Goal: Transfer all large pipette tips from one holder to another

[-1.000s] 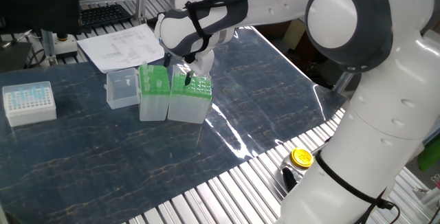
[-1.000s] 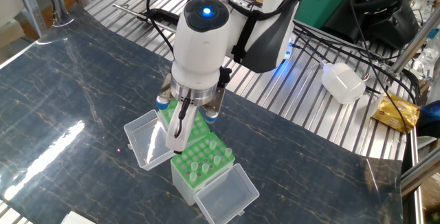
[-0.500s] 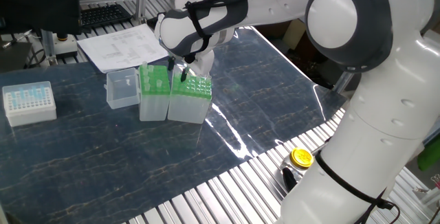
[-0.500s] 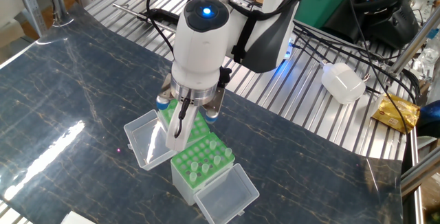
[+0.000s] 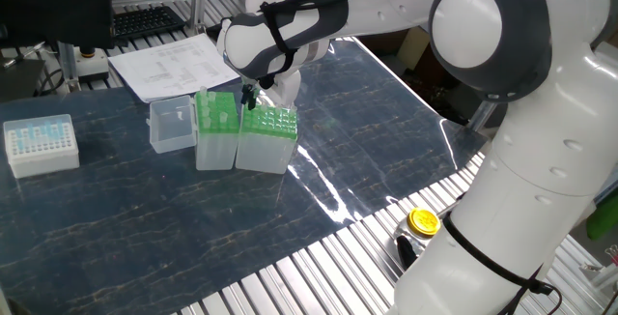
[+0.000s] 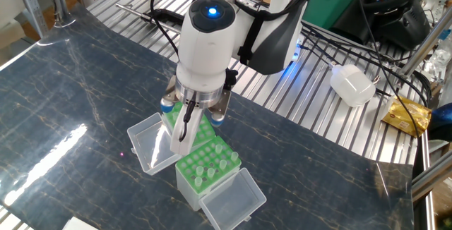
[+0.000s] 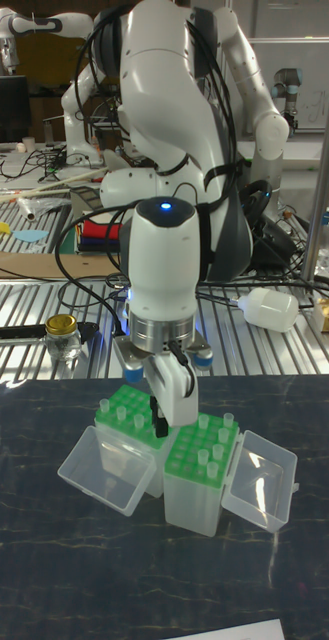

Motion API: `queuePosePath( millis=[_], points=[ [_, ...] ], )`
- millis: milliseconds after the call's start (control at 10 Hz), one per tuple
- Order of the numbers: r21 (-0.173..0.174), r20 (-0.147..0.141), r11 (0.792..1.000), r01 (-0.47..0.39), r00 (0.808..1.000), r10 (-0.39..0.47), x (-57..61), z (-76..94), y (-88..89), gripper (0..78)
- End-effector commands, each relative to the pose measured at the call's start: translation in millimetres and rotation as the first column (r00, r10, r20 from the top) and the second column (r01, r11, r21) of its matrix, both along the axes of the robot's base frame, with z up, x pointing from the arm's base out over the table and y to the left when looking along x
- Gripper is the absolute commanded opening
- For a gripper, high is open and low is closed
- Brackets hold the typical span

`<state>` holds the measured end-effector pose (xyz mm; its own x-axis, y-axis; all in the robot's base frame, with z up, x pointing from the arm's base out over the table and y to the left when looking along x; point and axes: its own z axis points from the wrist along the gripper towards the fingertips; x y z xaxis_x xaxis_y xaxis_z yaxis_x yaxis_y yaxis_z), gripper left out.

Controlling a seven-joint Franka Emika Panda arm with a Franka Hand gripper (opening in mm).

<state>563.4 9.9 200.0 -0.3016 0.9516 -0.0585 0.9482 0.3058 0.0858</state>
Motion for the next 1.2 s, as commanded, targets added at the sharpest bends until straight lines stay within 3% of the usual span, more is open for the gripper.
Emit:
queuePosePath(
  millis=[100,400,500,900,1200],
  points=[
    [-0.002,0.002,1.000,-0.005,1.000,0.005,0.1,0.8,0.0,1.3],
    [-0.002,0.002,1.000,-0.005,1.000,0.005,0.1,0.8,0.0,1.3],
    [-0.018,-0.004,1.000,0.003,1.000,-0.003,-3.3,20.1,3.3,1.3],
    [-0.019,-0.004,1.000,-0.005,1.000,0.005,-2.0,36.0,9.0,1.3],
    [-0.018,0.012,0.999,-0.028,1.000,0.029,-5.2,50.5,5.2,1.3]
  ],
)
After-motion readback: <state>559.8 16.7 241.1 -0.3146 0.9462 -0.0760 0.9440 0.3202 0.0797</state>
